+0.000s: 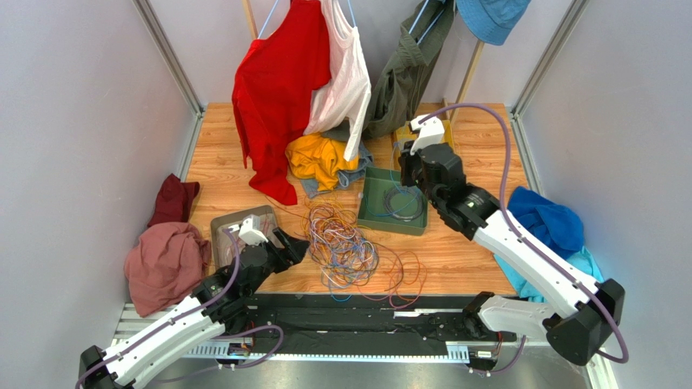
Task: Untangle the cables
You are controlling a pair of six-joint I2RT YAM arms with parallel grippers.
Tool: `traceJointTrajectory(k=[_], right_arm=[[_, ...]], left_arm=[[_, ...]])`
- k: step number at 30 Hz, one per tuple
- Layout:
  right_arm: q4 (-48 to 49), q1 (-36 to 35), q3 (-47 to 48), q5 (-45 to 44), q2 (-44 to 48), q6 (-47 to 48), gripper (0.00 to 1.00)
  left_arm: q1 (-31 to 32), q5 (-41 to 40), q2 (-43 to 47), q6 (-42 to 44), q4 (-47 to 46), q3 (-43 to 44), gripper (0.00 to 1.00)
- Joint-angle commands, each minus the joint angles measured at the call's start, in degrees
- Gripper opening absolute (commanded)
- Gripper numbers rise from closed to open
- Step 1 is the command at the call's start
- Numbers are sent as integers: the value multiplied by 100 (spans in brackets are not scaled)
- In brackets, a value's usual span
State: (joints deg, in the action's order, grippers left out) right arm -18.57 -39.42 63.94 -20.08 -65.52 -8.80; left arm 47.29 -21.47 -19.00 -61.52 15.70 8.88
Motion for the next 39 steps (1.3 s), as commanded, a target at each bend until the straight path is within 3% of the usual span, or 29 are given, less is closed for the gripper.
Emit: traceJointTrajectory(k=[1,9,16,22,28,35,39], right_arm=[[783,364,-523,547,-487,-649,0],[855,646,-435,1111,-1577,-1000,0],[1100,585,-768,1594,-1702,-1484,0],[1102,-223,-1209,1287,-937,-1739,0],[996,-224,-1323,1024,-708,-1714,0],[644,153,-603,786,-1497,-1221,0],[740,250,-672,690,-1824,-1177,0]], left_arm=[[17,135,-42,-54,73,-1,89],[17,152,99,-18,205,-1,89],[17,293,46,-89,152,-115,88],[17,293,11,-80,65,-141,88],[17,425,-209,-89,-120,-106,88],[17,460,-253,-62,-155,-45,87],[17,416,-253,-45,-138,-27,87]])
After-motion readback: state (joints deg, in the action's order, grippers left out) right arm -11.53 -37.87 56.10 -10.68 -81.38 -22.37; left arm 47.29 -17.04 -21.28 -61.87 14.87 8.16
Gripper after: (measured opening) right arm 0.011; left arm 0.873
